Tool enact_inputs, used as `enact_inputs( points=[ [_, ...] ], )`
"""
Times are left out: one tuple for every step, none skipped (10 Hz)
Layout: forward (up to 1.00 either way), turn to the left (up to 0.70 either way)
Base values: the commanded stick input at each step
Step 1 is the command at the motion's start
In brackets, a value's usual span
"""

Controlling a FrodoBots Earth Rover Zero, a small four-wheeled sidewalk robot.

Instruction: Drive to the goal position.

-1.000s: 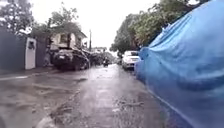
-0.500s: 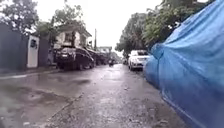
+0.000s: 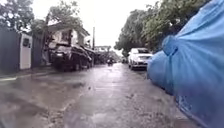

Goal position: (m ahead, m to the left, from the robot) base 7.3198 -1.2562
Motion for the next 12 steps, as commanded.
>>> enact_inputs(
  points=[
    [1.0,0.0],
    [1.0,0.0],
    [1.0,0.0],
    [1.0,0.0],
    [1.0,0.0],
    [1.0,0.0],
    [1.0,0.0],
    [1.0,0.0],
    [1.0,0.0],
    [1.0,0.0],
    [1.0,0.0],
    [1.0,0.0]
  ],
)
